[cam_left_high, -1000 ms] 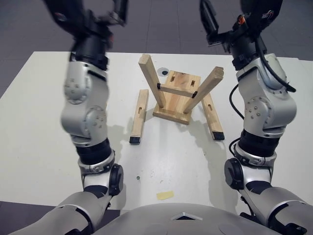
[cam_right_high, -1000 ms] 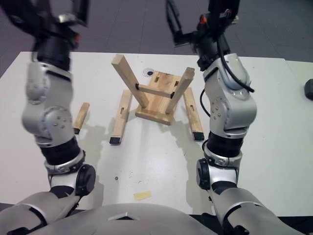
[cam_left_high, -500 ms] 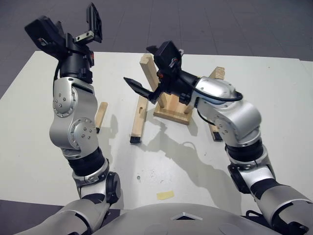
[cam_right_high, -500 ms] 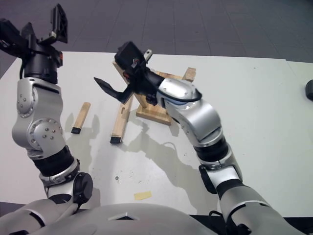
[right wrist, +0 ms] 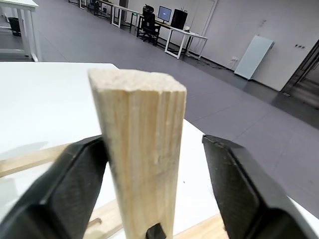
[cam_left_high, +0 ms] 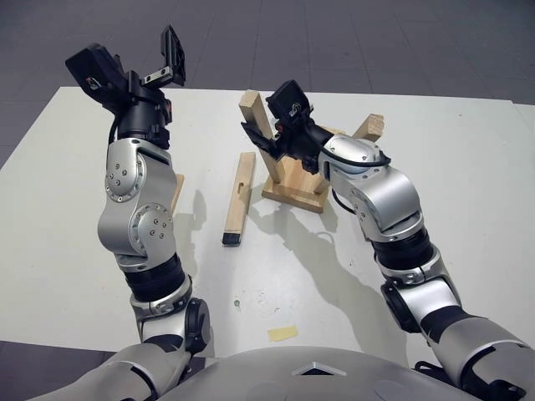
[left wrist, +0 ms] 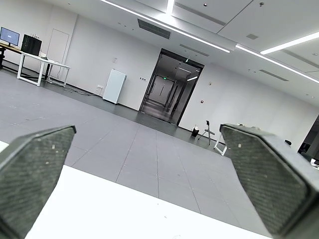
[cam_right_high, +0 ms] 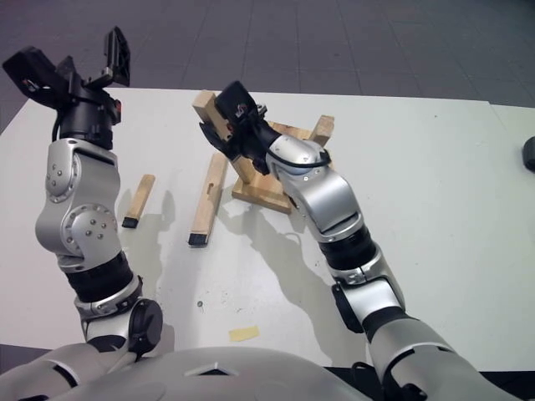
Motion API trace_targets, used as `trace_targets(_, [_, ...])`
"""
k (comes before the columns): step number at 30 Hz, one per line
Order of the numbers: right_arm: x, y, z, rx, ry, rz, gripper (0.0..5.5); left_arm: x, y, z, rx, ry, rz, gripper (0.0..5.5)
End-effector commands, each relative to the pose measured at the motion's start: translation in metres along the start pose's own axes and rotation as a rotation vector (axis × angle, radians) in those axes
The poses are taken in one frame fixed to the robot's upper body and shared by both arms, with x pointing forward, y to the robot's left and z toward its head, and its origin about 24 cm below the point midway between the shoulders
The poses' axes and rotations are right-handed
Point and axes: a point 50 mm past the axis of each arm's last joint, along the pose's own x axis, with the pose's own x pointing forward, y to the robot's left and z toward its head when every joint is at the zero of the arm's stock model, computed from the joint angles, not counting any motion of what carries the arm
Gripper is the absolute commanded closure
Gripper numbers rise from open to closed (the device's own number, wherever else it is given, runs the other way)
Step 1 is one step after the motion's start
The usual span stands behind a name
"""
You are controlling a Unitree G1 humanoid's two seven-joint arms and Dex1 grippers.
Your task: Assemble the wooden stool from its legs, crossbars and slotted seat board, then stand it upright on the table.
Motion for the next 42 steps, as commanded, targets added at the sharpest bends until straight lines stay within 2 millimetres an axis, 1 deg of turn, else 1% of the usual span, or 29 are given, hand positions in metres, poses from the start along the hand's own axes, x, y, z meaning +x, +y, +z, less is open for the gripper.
trace_targets(1, [-0.011, -0.002, -0.004, 0.06, 0.012, 0.091, 2.96, -0.001, 0.003, -0.004, 0.011, 0.016, 0.018, 0.1])
trace_targets(2, [-0.015, -0.004, -0.006, 0.055, 0.02, 0.122, 3.07, -0.001, 0.003, -0.003, 0.012, 0.016, 0.021, 0.1])
trace_targets(3, [-0.02, -0.007, -0.008, 0.043, 0.025, 0.153, 3.3, -0.001, 0.003, -0.003, 0.012, 0.015, 0.023, 0.1])
trace_targets(4, [-0.023, -0.009, -0.009, 0.035, 0.029, 0.18, 3.36, -0.001, 0.004, -0.003, 0.013, 0.015, 0.027, 0.1])
trace_targets(7, [-0.033, -0.02, -0.015, 0.001, 0.047, 0.264, 3.36, -0.001, 0.006, -0.003, 0.014, 0.013, 0.039, 0.1])
trace_targets(11, [-0.053, -0.032, -0.025, -0.081, 0.059, 0.454, 3.37, -0.001, 0.006, -0.005, 0.012, 0.015, 0.046, 0.1])
trace_targets(15, [-0.068, -0.056, -0.039, -0.153, 0.136, 0.517, 3.37, 0.001, 0.005, -0.005, 0.013, 0.023, 0.035, 0.1])
trace_targets(18, [-0.07, -0.076, -0.044, -0.174, 0.159, 0.493, 3.37, 0.0, 0.005, -0.006, 0.013, 0.032, 0.029, 0.1])
trace_targets(19, [-0.069, -0.08, -0.045, -0.185, 0.158, 0.478, 3.0, 0.0, 0.005, -0.007, 0.014, 0.037, 0.026, 0.1])
trace_targets(21, [-0.069, -0.087, -0.041, -0.188, 0.114, 0.447, 2.7, 0.0, 0.004, -0.009, 0.016, 0.047, 0.017, 0.1])
trace_targets(23, [-0.072, -0.092, -0.031, -0.175, 0.051, 0.422, 2.39, 0.0, 0.004, -0.01, 0.015, 0.052, 0.014, 0.1])
trace_targets(27, [-0.083, -0.092, -0.01, -0.204, -0.064, 0.435, 1.7, 0.0, 0.004, -0.011, 0.01, 0.049, 0.015, 0.1])
trace_targets(30, [-0.084, -0.097, 0.02, -0.189, -0.212, 0.338, 1.17, 0.0, 0.004, -0.009, 0.007, 0.042, 0.021, 0.1])
trace_targets(32, [-0.082, -0.086, 0.037, -0.15, -0.301, 0.292, 0.81, 0.0, 0.003, -0.006, 0.002, 0.033, 0.023, 0.1])
trace_targets(33, [-0.079, -0.079, 0.041, -0.132, -0.314, 0.272, 0.64, 0.0, 0.003, -0.005, -0.001, 0.029, 0.023, 0.1])
trace_targets(36, [-0.069, -0.06, 0.036, -0.091, -0.274, 0.189, 0.16, -0.001, 0.0, -0.004, -0.002, 0.029, 0.024, 0.1])
trace_targets(37, [-0.066, -0.055, 0.034, -0.063, -0.258, 0.159, 0.12, -0.001, -0.002, -0.004, -0.002, 0.033, 0.022, 0.1])
trace_targets(39, [-0.067, -0.046, 0.032, -0.017, -0.245, 0.117, 0.12, -0.002, -0.004, -0.006, -0.005, 0.045, 0.018, 0.1])
trace_targets(41, [-0.067, -0.041, 0.029, -0.01, -0.217, 0.07, 0.12, -0.003, -0.005, -0.008, -0.006, 0.056, 0.019, 0.1])
trace_targets(42, [-0.067, -0.037, 0.028, 0.005, -0.205, 0.054, 0.32, -0.003, -0.005, -0.008, -0.007, 0.06, 0.02, 0.1])
